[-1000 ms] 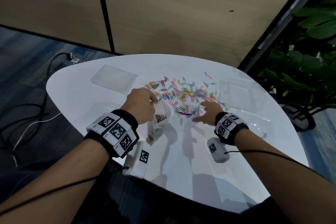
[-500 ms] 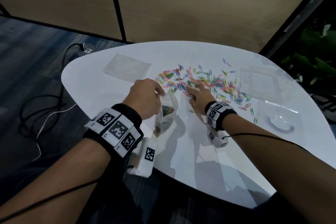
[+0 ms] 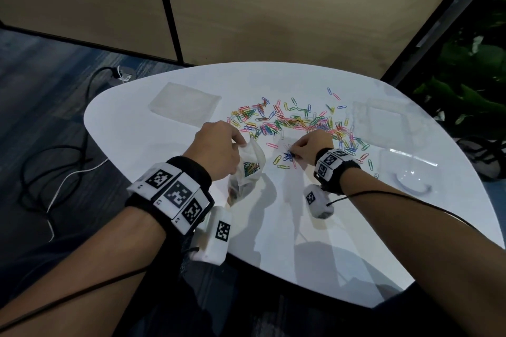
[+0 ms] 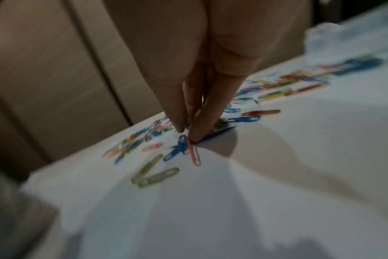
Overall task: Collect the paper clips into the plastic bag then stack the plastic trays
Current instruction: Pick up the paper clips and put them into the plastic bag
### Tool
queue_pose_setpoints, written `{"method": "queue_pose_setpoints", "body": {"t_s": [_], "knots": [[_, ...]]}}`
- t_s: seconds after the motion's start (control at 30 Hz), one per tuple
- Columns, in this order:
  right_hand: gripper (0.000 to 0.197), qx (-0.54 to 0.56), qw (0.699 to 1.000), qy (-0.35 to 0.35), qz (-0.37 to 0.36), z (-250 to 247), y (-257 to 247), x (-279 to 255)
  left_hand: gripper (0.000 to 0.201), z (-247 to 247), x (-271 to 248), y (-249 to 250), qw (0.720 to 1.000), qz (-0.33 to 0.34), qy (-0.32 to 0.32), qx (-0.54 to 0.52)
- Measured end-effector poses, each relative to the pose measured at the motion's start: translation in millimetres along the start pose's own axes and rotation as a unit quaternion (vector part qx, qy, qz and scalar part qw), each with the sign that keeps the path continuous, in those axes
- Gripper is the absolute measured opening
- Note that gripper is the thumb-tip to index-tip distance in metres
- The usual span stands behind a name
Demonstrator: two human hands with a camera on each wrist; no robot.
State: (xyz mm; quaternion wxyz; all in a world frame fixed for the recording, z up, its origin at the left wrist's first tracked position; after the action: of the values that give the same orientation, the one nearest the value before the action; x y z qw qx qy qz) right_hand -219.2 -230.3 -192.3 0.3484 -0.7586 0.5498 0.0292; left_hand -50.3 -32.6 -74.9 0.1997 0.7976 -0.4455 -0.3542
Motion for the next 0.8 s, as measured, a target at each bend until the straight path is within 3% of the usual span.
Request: {"method": "queue_pose_setpoints", "body": {"t_s": [0.07,0.17,0.23,0.3,0.37,0.4,0.53,0.6,0.7,0.8], "knots": [[0.015,0.185,0.981,-0.052,0.040,0,14,-5,0.027,3,2,1,1.000,-0.005,-0.011,-0.004],[0.015,0.439,0.889,-0.109,0.066,-6,8,-22,0.027,8,2,4,0.999,-0.014,-0.031,-0.017],[0.012,0.507,0.847,-0.158,0.028,-15,-13,-38,0.028,10,3,8,0.999,-0.020,-0.034,-0.026],[0.017,0.513,0.832,-0.207,-0.031,-23,-41,-61,0.028,13,4,12,0.999,-0.024,-0.034,-0.033],[0.017,0.471,0.851,-0.219,-0.078,-25,-60,-83,0.026,18,5,16,0.998,-0.023,-0.039,-0.044],[0.014,0.429,0.874,-0.209,-0.091,-21,-66,-92,0.025,21,5,18,0.997,-0.024,-0.043,-0.053],[0.011,0.130,0.972,-0.105,-0.163,-10,-75,-116,0.022,27,4,28,0.995,-0.022,-0.048,-0.080],[0.017,0.021,0.977,-0.073,-0.200,-12,-77,-122,0.021,28,5,33,0.995,-0.013,-0.047,-0.085],[0.027,0.033,0.964,-0.101,-0.244,-20,-76,-131,0.020,28,8,39,0.994,-0.004,-0.044,-0.104],[0.030,0.191,0.960,-0.051,-0.199,-43,-44,-115,0.023,30,12,41,0.992,-0.003,-0.041,-0.120]]}}
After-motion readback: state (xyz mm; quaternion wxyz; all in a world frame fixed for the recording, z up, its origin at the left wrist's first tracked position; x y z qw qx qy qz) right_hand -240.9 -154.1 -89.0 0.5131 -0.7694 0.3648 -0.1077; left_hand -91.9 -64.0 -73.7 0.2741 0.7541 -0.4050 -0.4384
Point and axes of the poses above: each hand's wrist, its own x-axis towards the middle knuckle, its own z-axis out of the palm, y = z × x, the point moved 5 cm from there along x, towards the middle knuckle, and after that the axes turned 8 degrees about -y, right-handed, at the moved point
